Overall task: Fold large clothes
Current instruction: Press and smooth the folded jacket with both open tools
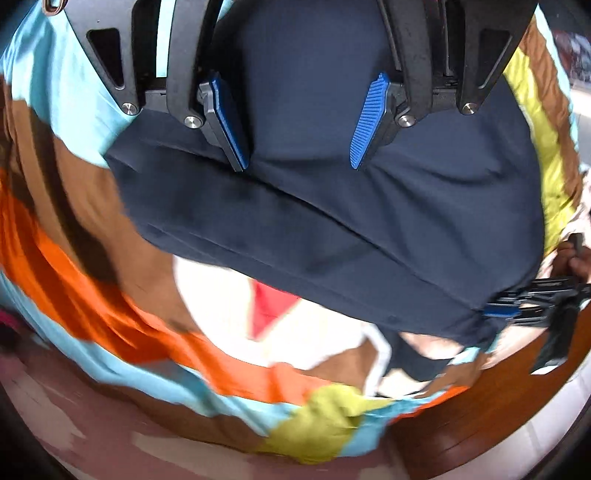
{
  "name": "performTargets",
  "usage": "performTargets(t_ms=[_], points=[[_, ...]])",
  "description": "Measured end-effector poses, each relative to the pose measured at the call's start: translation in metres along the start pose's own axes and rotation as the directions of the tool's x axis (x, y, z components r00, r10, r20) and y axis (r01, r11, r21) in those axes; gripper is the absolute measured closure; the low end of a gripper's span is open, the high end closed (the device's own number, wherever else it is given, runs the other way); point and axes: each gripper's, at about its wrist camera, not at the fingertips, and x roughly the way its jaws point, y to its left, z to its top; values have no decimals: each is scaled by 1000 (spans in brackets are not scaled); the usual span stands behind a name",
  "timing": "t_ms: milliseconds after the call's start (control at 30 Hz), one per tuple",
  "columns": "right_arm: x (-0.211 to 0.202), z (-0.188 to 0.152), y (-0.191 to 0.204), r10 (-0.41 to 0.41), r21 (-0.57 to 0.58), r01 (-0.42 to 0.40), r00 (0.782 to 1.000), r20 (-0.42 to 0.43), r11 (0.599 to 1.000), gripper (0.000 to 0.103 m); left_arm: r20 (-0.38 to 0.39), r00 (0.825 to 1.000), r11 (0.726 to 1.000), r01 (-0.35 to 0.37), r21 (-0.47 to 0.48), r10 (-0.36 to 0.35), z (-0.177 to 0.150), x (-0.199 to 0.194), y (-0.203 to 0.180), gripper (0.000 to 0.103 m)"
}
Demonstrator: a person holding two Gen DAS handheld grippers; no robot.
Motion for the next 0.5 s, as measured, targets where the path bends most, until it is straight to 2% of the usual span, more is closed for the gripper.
performTargets(t_ms=[133, 233, 333, 500], points=[[-9, -2, -10, 11, 77, -12, 1000, 17, 997, 49, 13, 1000, 999, -11, -36, 11, -1, -13, 3, 74], [-27, -6, -12, 48, 135, -56, 997, 62, 989, 47, 42, 999, 998, -1, -63, 4, -12, -33, 10, 74], [-34, -14, -20, 94, 207, -105, 994, 63, 973, 40, 40, 999, 994, -7, -105, 11, -29, -47, 20, 73], [-44, -31, -12, 90, 207, -100, 994, 58, 973, 38, 27, 999, 982, -18, -189, 23, -59, -65, 37, 73]])
